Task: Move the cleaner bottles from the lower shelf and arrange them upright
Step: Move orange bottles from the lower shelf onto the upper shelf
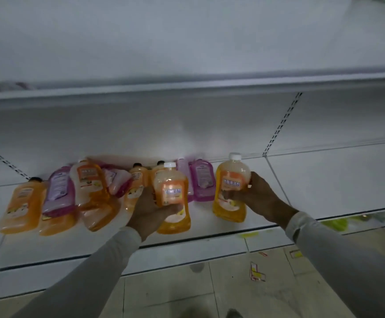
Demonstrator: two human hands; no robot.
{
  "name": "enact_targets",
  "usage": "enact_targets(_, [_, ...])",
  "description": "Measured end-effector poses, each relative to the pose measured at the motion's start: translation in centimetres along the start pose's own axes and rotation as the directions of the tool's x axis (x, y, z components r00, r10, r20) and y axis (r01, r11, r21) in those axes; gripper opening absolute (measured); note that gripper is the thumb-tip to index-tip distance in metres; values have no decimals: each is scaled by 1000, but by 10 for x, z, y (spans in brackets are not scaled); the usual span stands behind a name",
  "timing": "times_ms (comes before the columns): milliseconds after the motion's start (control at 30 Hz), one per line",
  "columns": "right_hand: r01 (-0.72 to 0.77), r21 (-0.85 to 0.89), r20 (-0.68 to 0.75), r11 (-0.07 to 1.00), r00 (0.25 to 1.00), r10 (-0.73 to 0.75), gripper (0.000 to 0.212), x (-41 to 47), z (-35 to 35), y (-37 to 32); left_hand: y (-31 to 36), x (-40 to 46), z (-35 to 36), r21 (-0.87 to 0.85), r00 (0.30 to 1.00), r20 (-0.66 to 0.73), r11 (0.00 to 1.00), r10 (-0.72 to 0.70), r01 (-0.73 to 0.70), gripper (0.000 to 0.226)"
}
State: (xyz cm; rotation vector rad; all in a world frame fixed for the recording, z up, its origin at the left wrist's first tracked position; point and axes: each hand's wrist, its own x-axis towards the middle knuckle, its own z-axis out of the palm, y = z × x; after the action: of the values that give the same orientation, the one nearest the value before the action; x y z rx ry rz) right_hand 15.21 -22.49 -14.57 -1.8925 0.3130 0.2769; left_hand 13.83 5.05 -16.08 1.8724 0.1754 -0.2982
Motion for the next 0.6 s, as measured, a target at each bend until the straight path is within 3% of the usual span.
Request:
enact_targets(167, [101, -27, 93, 995, 991, -98, 70, -39, -8, -39, 31, -46, -5, 52, 992, -37, 992, 119, -117, 66])
enact_targets(400, [240, -124, 237, 963, 949, -206, 71, -108, -31, -83, 90, -139, -15, 103, 964, -168, 976, 206, -190, 69])
enact_targets(600, [490, -194, 443, 850, 817, -369, 65, -180, -75, -163, 158, -223, -47, 203, 909, -249, 936, 334, -289, 70])
